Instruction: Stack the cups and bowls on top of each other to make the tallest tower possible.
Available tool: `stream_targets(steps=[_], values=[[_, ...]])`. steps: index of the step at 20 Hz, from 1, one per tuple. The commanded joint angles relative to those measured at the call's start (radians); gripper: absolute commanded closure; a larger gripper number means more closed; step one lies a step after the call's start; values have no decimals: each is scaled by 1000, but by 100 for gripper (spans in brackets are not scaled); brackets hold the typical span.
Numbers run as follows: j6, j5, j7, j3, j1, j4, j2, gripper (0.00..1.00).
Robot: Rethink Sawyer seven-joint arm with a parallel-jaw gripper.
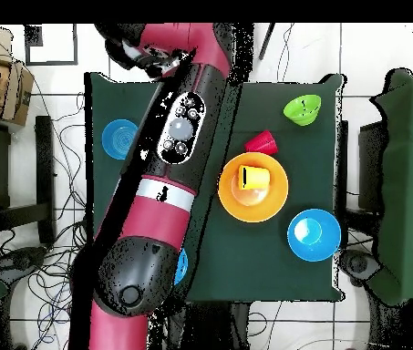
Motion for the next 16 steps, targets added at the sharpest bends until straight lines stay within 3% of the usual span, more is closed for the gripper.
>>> stream_targets(steps=[1,5,10,13,16], values=[[64,38,160,-15,-23,-62,43,0],[33,-20,111,51,6,22,14,0],[-106,-149,-51,206,49,239,-55,0],[-189,-226,-169,256,32,291,-71,0],[-214,-298,-308,297,-11,274,-65,0]])
